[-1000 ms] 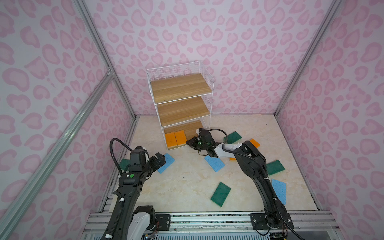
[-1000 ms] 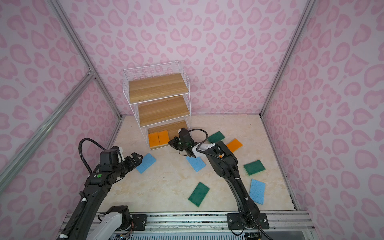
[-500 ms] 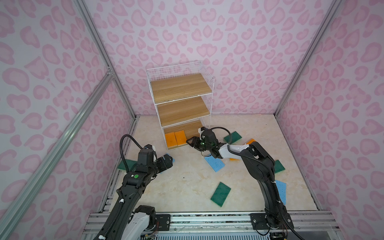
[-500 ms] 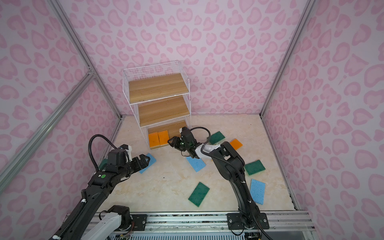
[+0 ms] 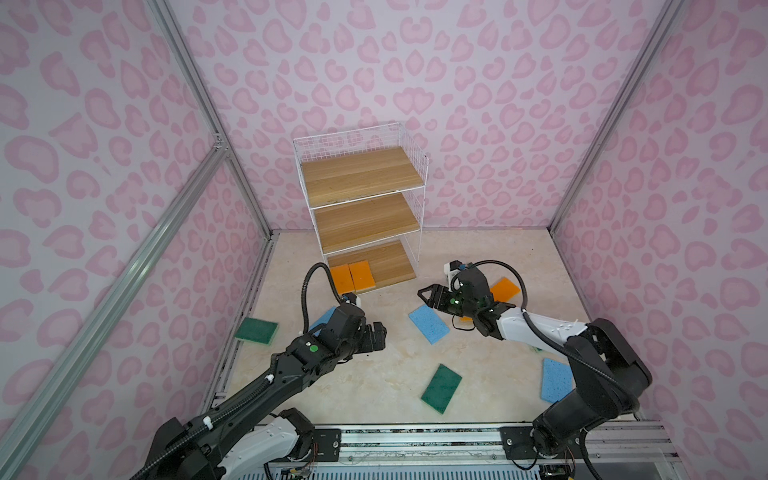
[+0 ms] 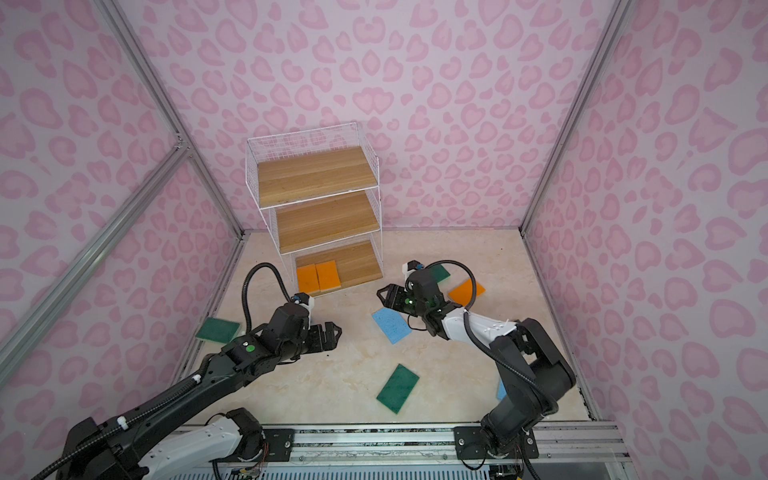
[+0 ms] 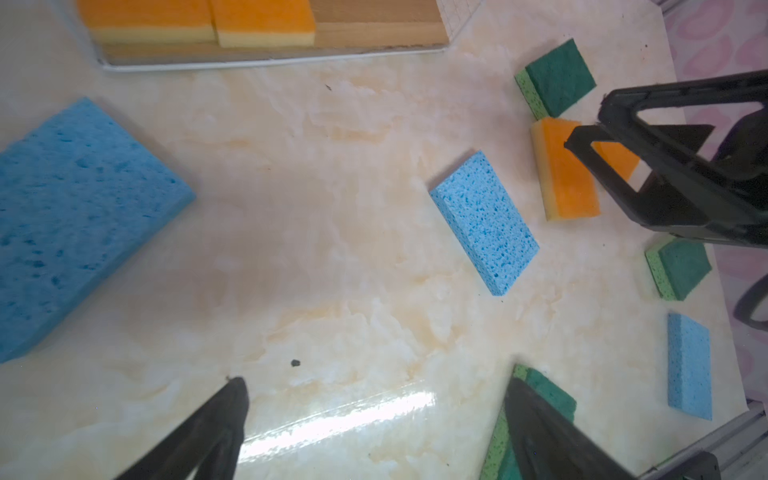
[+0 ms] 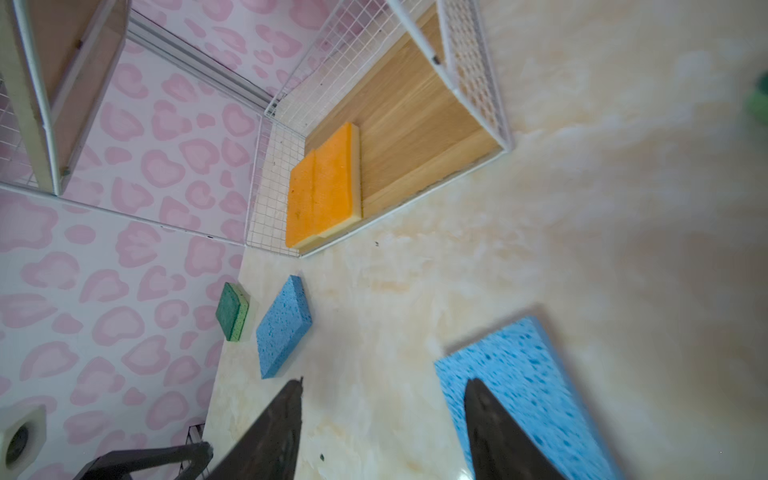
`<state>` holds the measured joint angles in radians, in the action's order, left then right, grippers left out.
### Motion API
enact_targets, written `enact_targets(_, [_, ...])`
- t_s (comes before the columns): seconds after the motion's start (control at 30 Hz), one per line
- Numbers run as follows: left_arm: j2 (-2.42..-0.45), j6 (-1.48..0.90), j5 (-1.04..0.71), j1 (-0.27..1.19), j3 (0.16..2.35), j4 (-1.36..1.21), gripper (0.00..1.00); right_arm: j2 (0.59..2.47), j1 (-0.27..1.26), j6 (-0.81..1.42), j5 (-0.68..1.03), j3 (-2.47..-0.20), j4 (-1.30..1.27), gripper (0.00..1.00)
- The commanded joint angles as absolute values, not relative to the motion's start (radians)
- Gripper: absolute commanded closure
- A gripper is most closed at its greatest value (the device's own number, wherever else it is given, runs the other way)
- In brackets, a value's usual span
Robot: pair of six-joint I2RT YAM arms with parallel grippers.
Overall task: Place and organize the cleaning sponges onto the shelf
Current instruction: 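Withdraw right gripper from the shelf toward an orange sponge on the table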
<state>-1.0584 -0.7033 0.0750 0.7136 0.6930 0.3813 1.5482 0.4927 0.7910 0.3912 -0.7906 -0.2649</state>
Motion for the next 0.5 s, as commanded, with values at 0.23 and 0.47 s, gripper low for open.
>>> enact_targets(0.23, [-1.343,-0.786,0.091,0.815,0.817,0.162,0.01,1.327,0.142,0.766,0.473,-0.534,-0.113,0.35])
enact_targets(0.47, [-1.387,-0.777,0.119,0.815,0.822,0.121,0.0,1.38,0.058,0.749,0.523,-0.514,-0.098,0.35])
